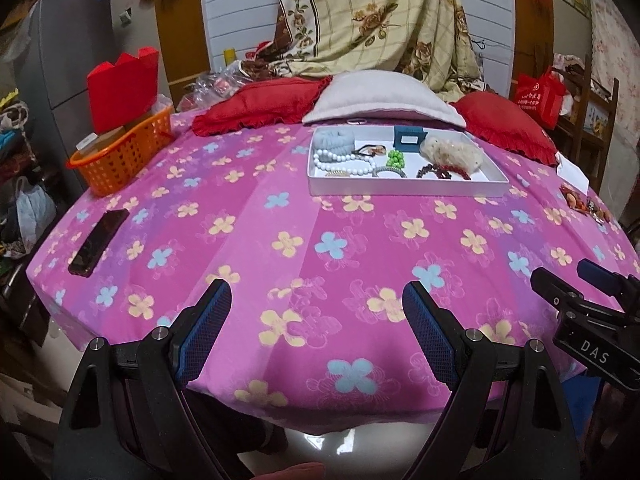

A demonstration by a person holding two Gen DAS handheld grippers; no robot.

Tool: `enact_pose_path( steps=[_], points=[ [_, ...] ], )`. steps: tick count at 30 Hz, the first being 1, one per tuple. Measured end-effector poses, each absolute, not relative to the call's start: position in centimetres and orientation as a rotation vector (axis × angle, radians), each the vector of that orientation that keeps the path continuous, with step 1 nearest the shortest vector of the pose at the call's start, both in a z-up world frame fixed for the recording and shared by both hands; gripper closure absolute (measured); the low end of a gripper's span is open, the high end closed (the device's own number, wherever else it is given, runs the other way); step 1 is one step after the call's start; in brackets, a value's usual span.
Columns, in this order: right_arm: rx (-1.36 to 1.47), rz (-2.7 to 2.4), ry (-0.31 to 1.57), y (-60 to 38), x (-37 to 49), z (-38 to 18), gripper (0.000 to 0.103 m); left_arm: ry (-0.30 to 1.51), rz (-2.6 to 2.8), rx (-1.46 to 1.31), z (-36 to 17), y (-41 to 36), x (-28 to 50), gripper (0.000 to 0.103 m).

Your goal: Organize jewelry

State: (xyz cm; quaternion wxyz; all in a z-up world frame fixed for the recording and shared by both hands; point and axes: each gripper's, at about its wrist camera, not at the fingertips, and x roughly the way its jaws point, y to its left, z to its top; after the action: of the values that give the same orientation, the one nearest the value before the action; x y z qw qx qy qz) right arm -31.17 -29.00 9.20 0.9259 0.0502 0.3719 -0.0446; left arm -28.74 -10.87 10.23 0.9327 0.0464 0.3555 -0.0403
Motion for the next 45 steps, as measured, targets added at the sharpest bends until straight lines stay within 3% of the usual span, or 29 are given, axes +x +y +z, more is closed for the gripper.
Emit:
enact_pose_path(
  steps=[45],
  points=[
    [0.081,-0.094,0.773,-28.9,-31.2,8.3,0.025,0.798,-0.103,0.095,8.6,-11.3,-28.4,0.016]
  ],
)
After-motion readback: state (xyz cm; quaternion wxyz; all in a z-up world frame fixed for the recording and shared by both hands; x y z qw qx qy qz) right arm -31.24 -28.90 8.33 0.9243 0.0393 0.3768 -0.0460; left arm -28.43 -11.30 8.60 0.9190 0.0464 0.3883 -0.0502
